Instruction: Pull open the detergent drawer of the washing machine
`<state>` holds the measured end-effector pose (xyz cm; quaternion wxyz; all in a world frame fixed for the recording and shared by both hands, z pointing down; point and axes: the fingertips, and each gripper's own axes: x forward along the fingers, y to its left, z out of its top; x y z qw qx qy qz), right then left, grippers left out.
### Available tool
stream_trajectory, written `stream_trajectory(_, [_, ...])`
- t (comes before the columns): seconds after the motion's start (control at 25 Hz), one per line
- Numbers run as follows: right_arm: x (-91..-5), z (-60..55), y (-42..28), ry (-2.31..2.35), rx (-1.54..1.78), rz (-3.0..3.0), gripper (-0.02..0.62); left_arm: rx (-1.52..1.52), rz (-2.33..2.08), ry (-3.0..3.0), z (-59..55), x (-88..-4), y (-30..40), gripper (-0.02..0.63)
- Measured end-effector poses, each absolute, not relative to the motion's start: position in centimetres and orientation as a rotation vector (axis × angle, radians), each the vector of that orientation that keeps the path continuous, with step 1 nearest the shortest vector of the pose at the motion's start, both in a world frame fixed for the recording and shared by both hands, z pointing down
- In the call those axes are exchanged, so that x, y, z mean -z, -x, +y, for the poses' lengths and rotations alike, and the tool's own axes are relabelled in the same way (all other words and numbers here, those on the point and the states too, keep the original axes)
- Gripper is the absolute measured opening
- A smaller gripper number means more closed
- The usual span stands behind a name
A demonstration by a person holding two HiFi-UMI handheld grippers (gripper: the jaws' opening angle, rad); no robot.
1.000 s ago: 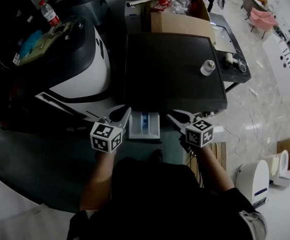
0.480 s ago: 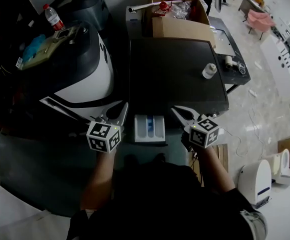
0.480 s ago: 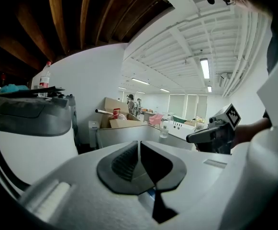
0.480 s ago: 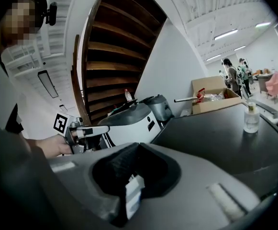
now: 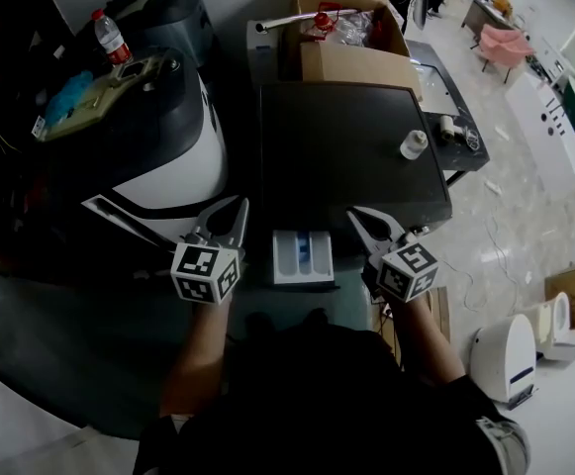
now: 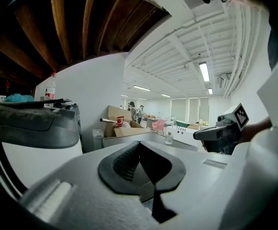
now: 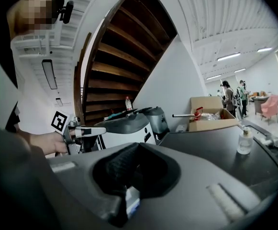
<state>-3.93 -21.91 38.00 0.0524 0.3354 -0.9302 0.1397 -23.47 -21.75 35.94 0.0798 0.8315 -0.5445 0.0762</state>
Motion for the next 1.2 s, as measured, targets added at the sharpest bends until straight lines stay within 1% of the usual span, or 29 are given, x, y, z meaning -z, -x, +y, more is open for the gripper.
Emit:
stream_trajectory(0.64, [-37.0, -22.5, 5.7, -1.002, -0.388, -2.848, 0.002, -0.246, -1.605, -2.496, -22.7, -36.0, 23.3, 0.011])
stream_trajectory(1.2, [-37.8, -23.6, 4.9, -1.021, -0.426, -2.835, 0.002, -0.301, -1.57, -2.504, -24.0, -36.9, 22.3, 0.011])
